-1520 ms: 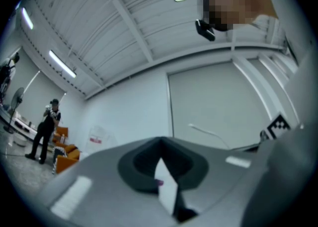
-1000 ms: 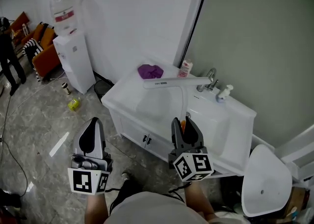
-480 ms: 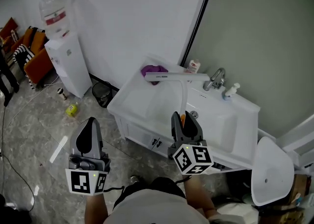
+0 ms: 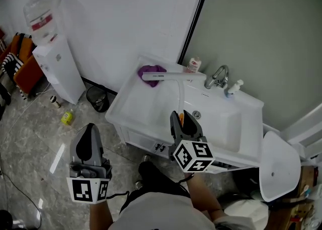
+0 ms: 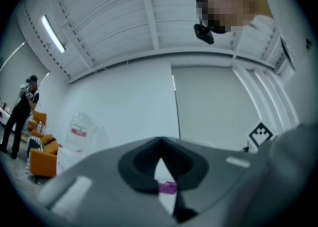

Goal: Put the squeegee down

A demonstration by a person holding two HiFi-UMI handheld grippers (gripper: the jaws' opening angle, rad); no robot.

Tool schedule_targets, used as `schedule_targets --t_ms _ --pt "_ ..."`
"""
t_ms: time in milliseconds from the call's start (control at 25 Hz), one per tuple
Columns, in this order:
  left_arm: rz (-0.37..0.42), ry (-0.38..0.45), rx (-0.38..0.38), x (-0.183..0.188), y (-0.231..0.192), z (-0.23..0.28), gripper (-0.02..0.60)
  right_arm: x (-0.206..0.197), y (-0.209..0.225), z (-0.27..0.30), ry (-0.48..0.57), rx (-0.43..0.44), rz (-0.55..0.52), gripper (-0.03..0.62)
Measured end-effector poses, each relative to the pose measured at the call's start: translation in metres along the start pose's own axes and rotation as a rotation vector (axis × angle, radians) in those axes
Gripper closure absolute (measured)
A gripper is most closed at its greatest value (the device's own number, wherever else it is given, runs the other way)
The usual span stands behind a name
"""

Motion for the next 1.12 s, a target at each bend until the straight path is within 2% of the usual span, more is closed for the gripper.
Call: schedule_targets --t_ms 400,680,1120 --pt "0.018 0.000 0.034 -0.005 -0.038 0.058 0.574 -0.005 0.009 0.094 -0.085 -0.018 0.016 0.462" --pt "0.024 -0.002 0.030 -0.009 -0.056 0.105 0.574 -0.011 0.020 0.155 -0.161 -0.038 0.047 0.462" --pt "0.026 -0.062 0.036 -0.025 -0.065 0.149 0.574 -0.038 0.049 0.226 -0.314 -0.089 0.107 0.462"
Point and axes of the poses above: the fingertips, and each gripper's own axes: z forward along the fingers, y to its right, x out of its top, the point moved 10 cm from there along -z, backward along the fingers, and after that the axes turned 8 degrees about -y, right-handed, at the moved point
